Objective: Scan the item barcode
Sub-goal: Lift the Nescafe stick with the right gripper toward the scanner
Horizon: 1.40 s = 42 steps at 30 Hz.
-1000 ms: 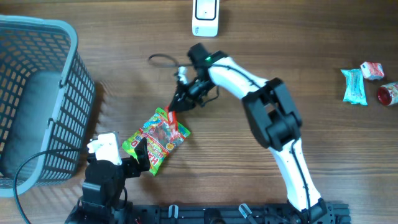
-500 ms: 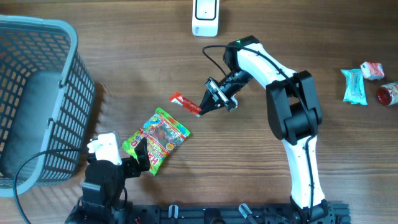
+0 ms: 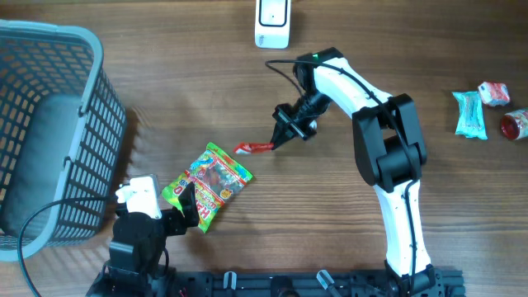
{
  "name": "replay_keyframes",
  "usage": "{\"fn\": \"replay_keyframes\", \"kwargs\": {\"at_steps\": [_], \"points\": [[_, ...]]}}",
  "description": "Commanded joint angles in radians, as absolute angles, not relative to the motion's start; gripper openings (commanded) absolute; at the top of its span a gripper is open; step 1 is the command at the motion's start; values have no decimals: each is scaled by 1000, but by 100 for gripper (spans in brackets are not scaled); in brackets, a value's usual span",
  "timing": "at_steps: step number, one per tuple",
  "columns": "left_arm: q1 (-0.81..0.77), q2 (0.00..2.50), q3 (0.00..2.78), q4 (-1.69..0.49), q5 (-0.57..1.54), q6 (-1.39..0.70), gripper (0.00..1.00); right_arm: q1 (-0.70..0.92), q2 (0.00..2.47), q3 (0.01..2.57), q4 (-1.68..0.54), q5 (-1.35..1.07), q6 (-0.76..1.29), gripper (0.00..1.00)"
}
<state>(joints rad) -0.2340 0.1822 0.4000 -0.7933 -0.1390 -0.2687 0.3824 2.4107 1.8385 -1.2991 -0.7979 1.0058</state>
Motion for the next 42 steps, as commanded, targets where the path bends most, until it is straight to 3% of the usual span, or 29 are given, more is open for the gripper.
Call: {"fn": "replay_keyframes", "kwargs": {"at_steps": [1, 14, 21, 29, 36, 42], "points": [[-229, 175, 392, -791, -128, -274, 100, 382, 2380, 1848, -1119, -608, 760, 4], [-229, 175, 392, -791, -128, -274, 100, 403, 2275, 1886, -549, -567, 311, 4], [-229, 175, 392, -791, -128, -274, 100, 426, 2276, 1787, -364, -282, 523, 4], [-229, 175, 392, -791, -128, -274, 100, 458, 2276, 1477, 59, -230, 725, 4], [-229, 175, 392, -791, -128, -274, 100, 458, 2236, 1462, -22, -144, 664, 4], [-229, 175, 392, -791, -128, -274, 100, 457, 2046, 1462, -235, 61, 787, 4]]}}
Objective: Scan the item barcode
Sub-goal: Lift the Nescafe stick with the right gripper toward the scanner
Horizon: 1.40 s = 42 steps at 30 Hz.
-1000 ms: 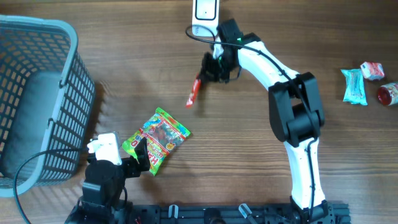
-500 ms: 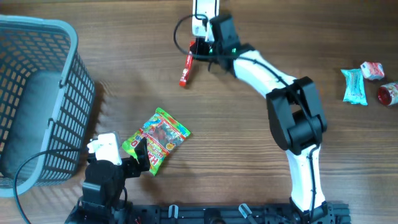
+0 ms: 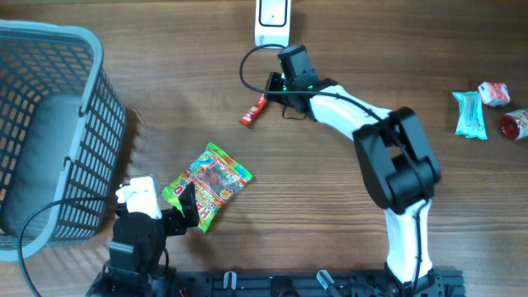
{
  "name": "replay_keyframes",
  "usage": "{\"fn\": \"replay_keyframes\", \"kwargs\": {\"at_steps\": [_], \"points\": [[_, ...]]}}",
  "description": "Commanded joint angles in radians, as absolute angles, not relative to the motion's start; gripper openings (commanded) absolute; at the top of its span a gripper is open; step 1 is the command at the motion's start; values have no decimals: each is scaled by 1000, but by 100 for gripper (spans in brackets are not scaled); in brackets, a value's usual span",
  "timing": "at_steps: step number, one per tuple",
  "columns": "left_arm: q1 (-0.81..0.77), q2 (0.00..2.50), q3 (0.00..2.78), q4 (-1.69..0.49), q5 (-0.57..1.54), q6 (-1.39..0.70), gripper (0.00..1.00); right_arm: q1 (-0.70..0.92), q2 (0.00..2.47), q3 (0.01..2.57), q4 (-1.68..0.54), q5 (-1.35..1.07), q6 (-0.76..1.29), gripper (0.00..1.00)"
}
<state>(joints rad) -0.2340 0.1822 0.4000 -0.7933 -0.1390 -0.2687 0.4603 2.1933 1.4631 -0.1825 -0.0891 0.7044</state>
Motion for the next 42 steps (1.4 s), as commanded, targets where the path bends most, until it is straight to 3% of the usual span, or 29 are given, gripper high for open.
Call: {"fn": "replay_keyframes", "kwargs": {"at_steps": [1, 5, 11, 15, 18, 29, 34, 37, 42], "points": [[-229, 175, 392, -791, -128, -274, 100, 454, 2008, 1462, -277, 54, 835, 4], [-229, 175, 392, -791, -128, -274, 100, 415, 1858, 1462, -560, -78, 1136, 4], [-229, 175, 392, -791, -128, -274, 100, 367, 1758, 1462, -794, -282, 1187, 4], [-229, 175, 392, -791, -128, -274, 100, 366, 1760, 1462, -1067, -397, 1497, 5], [-229, 175, 392, -791, -128, -274, 100, 365, 1764, 1462, -1165, -514, 1540, 4], [-229, 175, 392, -791, -128, -274, 100, 365, 1764, 1462, -1159, -606, 1573, 4], [-229, 175, 392, -791, -128, -274, 100, 365, 1764, 1462, -1058, -571, 1565, 4], [-229, 175, 392, -791, -128, -274, 100, 365, 1764, 1462, -817, -357, 1443, 4], [-229, 175, 392, -791, -128, -274, 100, 367, 1764, 1462, -405, -37, 1058, 4]]}}
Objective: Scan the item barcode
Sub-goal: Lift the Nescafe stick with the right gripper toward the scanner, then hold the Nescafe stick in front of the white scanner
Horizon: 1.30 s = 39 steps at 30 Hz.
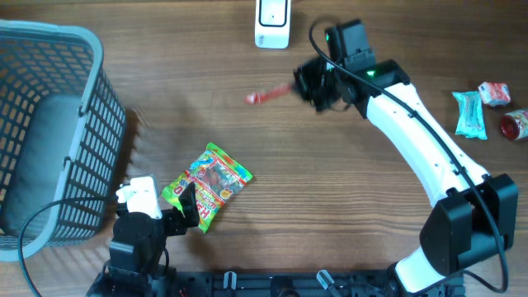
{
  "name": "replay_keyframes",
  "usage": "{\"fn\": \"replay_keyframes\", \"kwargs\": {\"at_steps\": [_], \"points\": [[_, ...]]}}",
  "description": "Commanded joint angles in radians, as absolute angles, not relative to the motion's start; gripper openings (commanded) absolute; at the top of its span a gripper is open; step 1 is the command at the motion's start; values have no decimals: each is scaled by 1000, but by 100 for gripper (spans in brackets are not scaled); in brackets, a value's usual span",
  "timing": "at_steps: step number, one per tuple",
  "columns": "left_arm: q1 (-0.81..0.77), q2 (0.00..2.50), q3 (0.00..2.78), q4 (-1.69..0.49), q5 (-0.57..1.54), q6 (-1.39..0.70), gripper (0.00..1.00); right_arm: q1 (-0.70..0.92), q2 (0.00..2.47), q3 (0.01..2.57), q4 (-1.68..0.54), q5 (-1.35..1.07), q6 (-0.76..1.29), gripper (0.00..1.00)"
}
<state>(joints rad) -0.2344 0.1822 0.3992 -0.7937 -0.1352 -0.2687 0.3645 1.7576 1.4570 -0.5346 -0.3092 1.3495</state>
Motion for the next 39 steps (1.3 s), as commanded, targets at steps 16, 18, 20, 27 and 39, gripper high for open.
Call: {"fn": "replay_keyframes", "kwargs": {"at_steps": [16, 18, 20, 27, 39], "points": [[-229, 175, 392, -791, -128, -274, 100, 353, 2178, 1516, 423, 273, 1048, 4], [-229, 175, 392, -791, -128, -274, 100, 353, 2240, 1549, 487, 312, 1048, 5], [-229, 175, 392, -791, -128, -274, 100, 353, 2308, 1604, 522, 352, 1051, 5], [-229, 175, 392, -791, -128, -274, 100, 350, 2519, 1869, 515, 305, 1084, 5], [-229, 175, 392, -791, -128, -274, 100, 333, 2525, 1885, 354, 273, 992, 5]]}}
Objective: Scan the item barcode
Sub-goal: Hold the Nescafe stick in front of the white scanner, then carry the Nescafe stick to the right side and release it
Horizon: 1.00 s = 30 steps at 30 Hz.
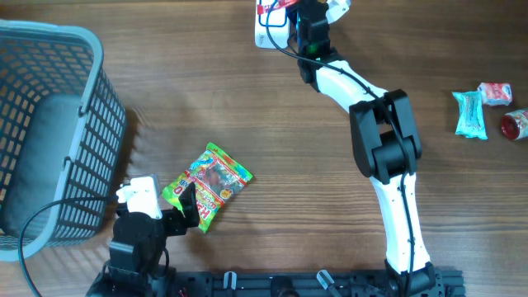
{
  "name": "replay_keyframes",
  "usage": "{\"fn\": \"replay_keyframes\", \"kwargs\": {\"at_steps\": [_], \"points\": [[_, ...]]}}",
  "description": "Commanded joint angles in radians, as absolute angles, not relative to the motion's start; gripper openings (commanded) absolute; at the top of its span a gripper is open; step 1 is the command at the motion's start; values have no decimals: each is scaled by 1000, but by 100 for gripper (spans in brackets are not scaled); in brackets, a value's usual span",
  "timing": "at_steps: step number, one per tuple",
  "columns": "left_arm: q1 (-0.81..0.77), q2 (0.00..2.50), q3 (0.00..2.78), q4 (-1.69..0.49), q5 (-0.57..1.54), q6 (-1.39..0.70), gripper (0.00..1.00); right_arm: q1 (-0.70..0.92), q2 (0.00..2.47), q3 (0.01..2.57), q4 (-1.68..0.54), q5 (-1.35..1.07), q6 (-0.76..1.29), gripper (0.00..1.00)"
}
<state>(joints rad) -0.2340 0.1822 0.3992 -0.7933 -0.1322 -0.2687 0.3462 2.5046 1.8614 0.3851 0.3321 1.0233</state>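
Note:
A small red sachet [266,9] hangs over the top of the white barcode scanner [271,31] at the table's far edge. My right gripper [285,10] is shut on it, its arm stretched to the back of the table. The sachet's markings are too small to read. A green candy bag [209,184] lies at the front left. My left gripper [185,208] rests beside that bag's lower edge, open and holding nothing.
A grey mesh basket [78,49] fills the left side. At the far right lie a teal packet [470,114], a red and white wrapper [495,92] and a red round item [515,124]. A black cable loops by the basket's front.
My right gripper has moved with the red sachet from the open table right of the scanner to directly over the scanner at the far edge. The left arm and candy bag have not moved.
My right gripper was first down on the red sachet at mid-table, next to the candy bag. Then it held the sachet nearer the scanner, then lifted it just below and right of the scanner. Now the sachet is over the scanner.

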Motion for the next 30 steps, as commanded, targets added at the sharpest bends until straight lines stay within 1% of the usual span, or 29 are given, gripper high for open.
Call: {"fn": "replay_keyframes", "kwargs": {"at_steps": [1, 5, 8, 14, 16, 18, 23, 27, 28, 29, 30], "points": [[-229, 175, 392, -791, -128, -274, 100, 329, 2520, 1885, 340, 250, 992, 5], [-229, 175, 392, -791, -128, -274, 100, 301, 2454, 1885, 221, 174, 970, 5], [-229, 175, 392, -791, -128, -274, 100, 270, 2355, 1885, 41, 257, 910, 5], [-229, 175, 392, -791, -128, -274, 100, 187, 2165, 1885, -421, 670, 893, 4], [-229, 175, 392, -791, -128, -274, 100, 155, 2142, 1885, -526, 806, 893, 4], [-229, 175, 392, -791, -128, -274, 100, 87, 2141, 1883, -659, 969, 895, 4], [-229, 175, 392, -791, -128, -274, 100, -59, 2146, 1829, -773, 960, 960, 4], [-229, 175, 392, -791, -128, -274, 100, -171, 2151, 1762, -789, 906, 978, 4], [-229, 175, 392, -791, -128, -274, 100, -202, 2151, 1738, -790, 888, 994, 7], [-229, 175, 392, -791, -128, -274, 100, -231, 2151, 1716, -793, 860, 1003, 18], [-229, 175, 392, -791, -128, -274, 100, -263, 2151, 1703, -805, 812, 1001, 44]]}}
